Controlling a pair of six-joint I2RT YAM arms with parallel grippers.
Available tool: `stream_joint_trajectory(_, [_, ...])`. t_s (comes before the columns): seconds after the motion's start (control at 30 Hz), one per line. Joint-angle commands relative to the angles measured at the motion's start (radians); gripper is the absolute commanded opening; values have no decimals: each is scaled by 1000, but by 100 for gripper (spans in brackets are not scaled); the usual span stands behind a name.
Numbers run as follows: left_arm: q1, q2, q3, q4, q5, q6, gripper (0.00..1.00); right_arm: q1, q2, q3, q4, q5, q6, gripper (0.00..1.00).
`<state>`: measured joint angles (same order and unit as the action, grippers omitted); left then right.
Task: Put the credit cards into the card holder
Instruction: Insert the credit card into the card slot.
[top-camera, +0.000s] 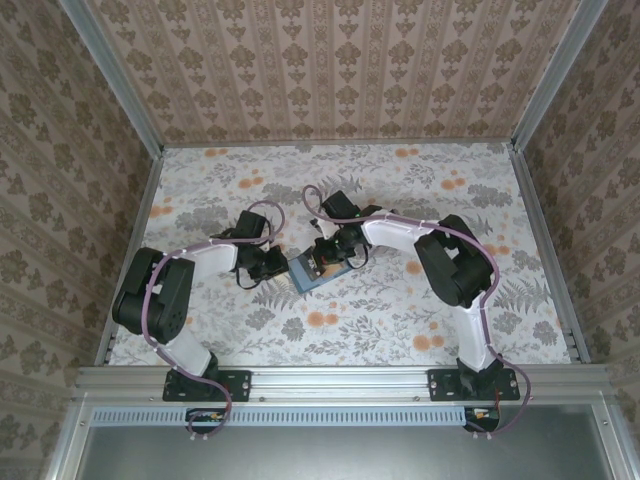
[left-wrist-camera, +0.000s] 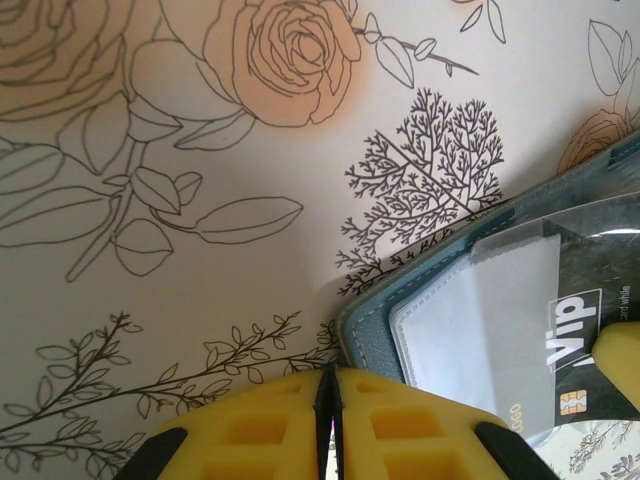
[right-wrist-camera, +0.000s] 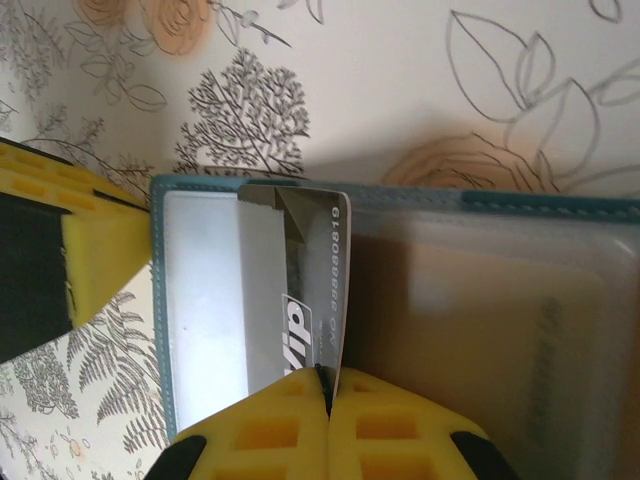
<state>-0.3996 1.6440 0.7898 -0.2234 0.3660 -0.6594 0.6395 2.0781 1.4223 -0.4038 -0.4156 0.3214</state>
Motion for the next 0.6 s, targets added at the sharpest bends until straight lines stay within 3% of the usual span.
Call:
stream_joint_trajectory(0.0, [-21,56,-3,13,-27,-5,14,37,62,4,-104,89,-31,5])
stream_joint_trajectory(0.27, [-21,65,0,16,-26,-4,14,69,38,-18,-216,155,-103,5])
stream_joint_trajectory(0.57, [-22,62,-4,22,-25,-8,14,68,11,-59,-220,179,-94,5])
